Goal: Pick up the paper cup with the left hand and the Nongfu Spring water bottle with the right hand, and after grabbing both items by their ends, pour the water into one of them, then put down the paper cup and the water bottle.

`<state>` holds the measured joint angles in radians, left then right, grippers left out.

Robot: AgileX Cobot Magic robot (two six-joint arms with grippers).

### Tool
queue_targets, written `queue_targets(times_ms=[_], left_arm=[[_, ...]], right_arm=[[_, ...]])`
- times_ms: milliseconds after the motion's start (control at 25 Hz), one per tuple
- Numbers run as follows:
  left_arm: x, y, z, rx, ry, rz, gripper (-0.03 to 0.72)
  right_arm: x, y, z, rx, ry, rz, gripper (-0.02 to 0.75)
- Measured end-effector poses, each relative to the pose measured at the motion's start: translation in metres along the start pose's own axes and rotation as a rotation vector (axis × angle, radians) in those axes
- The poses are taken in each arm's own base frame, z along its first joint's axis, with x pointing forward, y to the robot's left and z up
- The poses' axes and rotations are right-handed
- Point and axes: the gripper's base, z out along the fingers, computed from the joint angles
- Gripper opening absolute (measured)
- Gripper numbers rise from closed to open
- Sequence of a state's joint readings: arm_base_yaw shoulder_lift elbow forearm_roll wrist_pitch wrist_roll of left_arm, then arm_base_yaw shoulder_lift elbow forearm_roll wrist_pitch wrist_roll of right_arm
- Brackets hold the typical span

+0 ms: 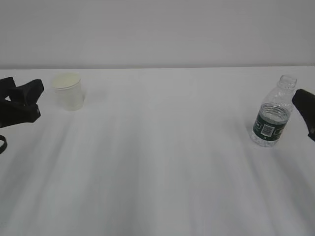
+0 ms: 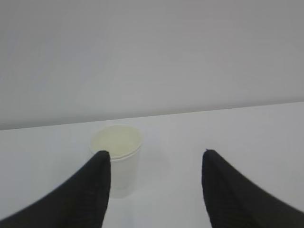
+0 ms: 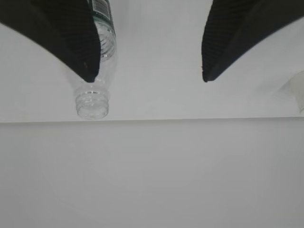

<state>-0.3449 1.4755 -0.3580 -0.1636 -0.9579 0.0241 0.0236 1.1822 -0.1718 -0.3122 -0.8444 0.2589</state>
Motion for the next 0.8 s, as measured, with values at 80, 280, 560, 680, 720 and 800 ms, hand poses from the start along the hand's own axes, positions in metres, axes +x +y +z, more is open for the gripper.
queue_targets(times_ms=[80, 280, 560, 680, 720, 800], left_arm=[[0.005, -0.001, 0.003, 0.006, -0.004, 0.008, 0.435], [0.016, -0.006, 0.009, 0.065, -0.022, 0.051, 0.464], [0.041, -0.008, 0.017, 0.092, 0.042, 0.074, 0.501], [0.049, -0.008, 0.018, 0.091, 0.074, 0.077, 0.507], [0.050, -0.008, 0.019, 0.091, 0.079, 0.077, 0.514], [0.052, -0.008, 0.019, 0.092, 0.086, 0.078, 0.522]], right_arm=[[0.010, 0.000, 0.003, -0.018, 0.002, 0.003, 0.502], [0.033, -0.003, 0.011, -0.016, 0.019, -0.003, 0.502], [0.065, -0.010, 0.019, 0.023, 0.173, -0.021, 0.502], [0.069, -0.012, 0.020, 0.045, 0.187, -0.030, 0.502], [0.069, -0.013, 0.020, 0.051, 0.187, -0.035, 0.503], [0.069, -0.015, 0.021, 0.070, 0.184, -0.037, 0.524]])
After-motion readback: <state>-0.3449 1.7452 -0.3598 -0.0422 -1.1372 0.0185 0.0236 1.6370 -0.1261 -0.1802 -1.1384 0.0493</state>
